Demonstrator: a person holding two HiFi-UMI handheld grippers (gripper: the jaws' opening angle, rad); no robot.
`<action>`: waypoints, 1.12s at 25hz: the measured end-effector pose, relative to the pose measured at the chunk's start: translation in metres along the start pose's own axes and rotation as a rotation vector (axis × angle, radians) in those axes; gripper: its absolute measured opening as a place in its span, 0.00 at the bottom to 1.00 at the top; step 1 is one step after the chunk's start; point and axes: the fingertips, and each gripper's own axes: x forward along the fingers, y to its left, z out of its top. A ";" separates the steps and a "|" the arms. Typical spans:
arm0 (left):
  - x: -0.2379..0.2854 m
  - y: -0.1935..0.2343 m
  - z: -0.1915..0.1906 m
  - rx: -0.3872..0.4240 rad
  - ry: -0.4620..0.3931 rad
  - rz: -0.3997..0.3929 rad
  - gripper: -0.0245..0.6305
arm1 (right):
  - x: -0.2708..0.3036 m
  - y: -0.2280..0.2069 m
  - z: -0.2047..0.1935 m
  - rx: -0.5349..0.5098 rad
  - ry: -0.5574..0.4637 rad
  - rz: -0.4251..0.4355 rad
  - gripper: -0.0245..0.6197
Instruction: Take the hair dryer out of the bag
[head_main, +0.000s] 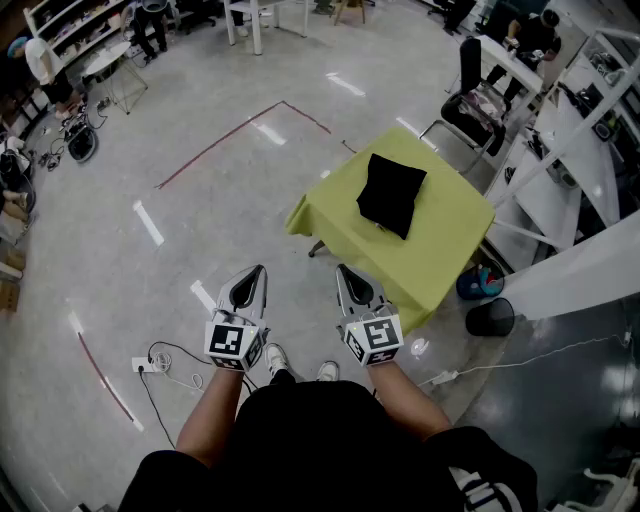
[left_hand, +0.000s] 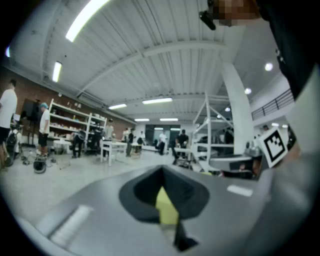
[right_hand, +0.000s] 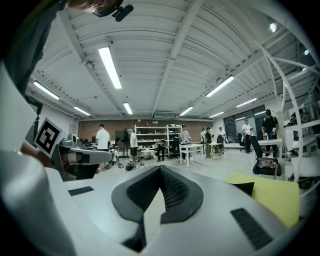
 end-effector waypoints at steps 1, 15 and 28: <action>0.000 0.000 -0.001 0.001 0.002 -0.003 0.05 | 0.001 0.000 -0.001 -0.002 0.000 -0.002 0.05; 0.011 0.025 -0.006 0.012 0.013 -0.045 0.05 | 0.027 0.007 0.002 0.004 -0.021 -0.052 0.05; 0.031 0.033 -0.012 0.048 0.029 -0.215 0.05 | 0.040 0.010 -0.003 0.012 0.004 -0.181 0.05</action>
